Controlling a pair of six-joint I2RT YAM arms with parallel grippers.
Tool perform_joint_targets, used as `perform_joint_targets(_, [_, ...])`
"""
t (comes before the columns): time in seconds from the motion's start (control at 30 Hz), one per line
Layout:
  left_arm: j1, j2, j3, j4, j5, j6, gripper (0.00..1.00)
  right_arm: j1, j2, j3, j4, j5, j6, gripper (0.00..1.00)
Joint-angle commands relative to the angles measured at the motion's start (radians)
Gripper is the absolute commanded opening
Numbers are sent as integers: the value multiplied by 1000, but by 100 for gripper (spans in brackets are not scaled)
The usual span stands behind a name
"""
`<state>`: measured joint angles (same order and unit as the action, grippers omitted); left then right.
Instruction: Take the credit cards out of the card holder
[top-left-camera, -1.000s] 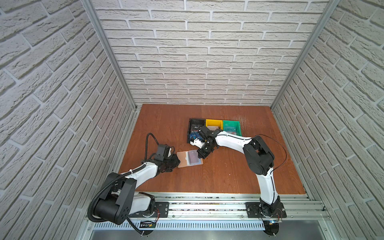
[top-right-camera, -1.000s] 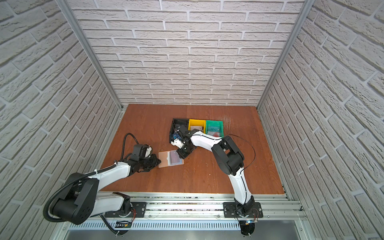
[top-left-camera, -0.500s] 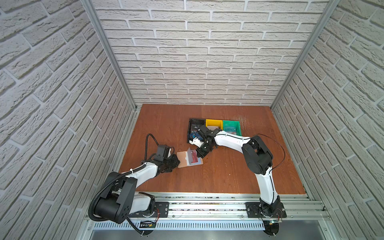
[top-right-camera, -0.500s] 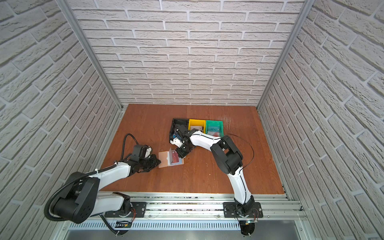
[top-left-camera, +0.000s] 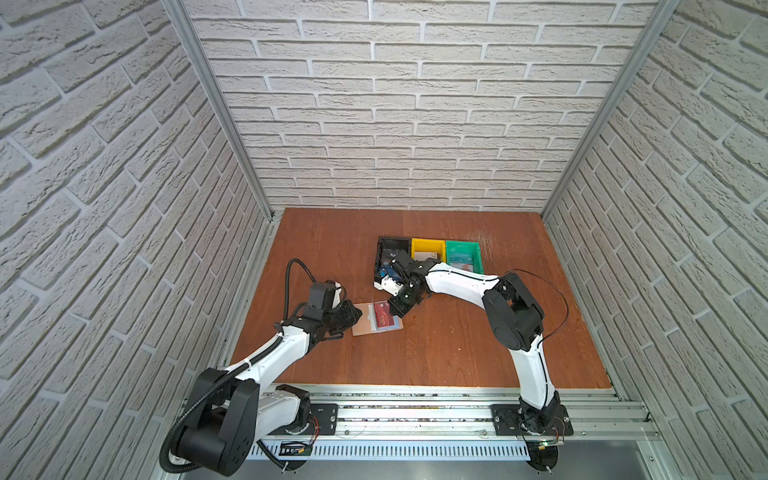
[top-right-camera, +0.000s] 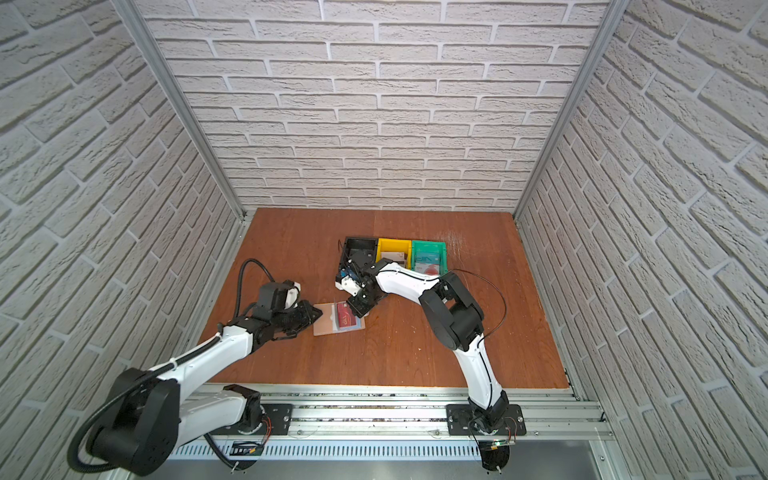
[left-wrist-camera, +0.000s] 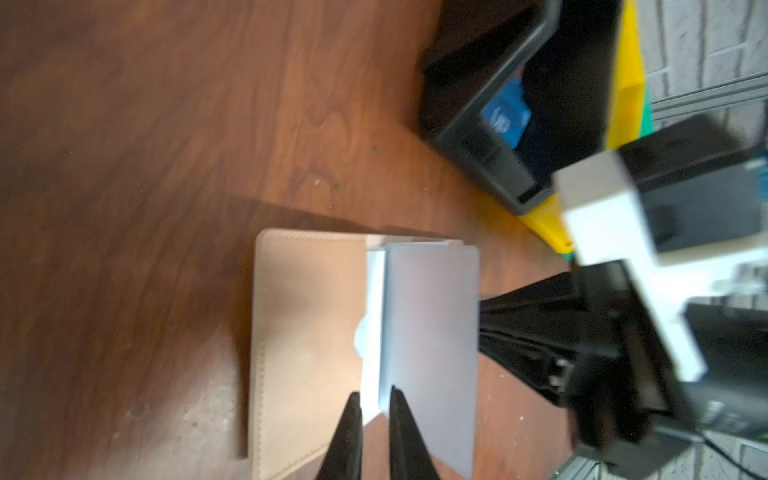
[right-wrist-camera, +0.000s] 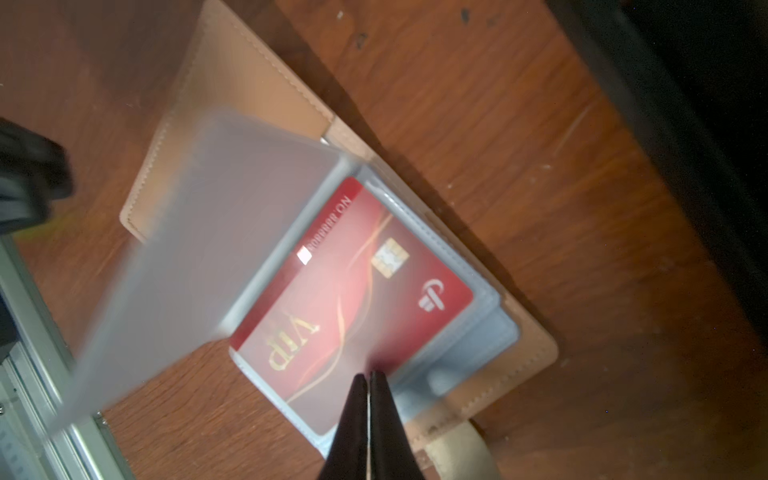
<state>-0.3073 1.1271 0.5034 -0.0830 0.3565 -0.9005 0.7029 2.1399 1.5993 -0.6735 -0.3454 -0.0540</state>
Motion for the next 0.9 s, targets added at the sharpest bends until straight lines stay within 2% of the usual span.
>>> perform_joint_targets(0.0, [11, -56, 39, -77, -1, 15, 16, 13, 18, 30, -4, -8, 20, 8])
perform_joint_targets(0.17, [11, -79, 23, -20, 34, -21, 18, 13, 33, 33, -7, -22, 20, 8])
perform_joint_targets(0.3, [11, -52, 14, 9, 47, -33, 17, 18, 37, 36, 2, -83, 14, 8])
perform_joint_targets(0.5, [27, -73, 2, 12, 63, -35, 18, 33, 45, 52, 98, -298, 57, 8])
perform_joint_targets(0.6, [56, -102, -28, 6, 72, -43, 18, 48, 65, 82, 133, -358, 88, 8])
perform_joint_targets(0.77, [74, -147, -46, 2, 81, -51, 18, 59, 117, 137, 121, -363, 111, 7])
perform_joint_targets(0.87, [72, -138, -52, 31, 87, -58, 19, 56, 120, 132, 114, -326, 114, 7])
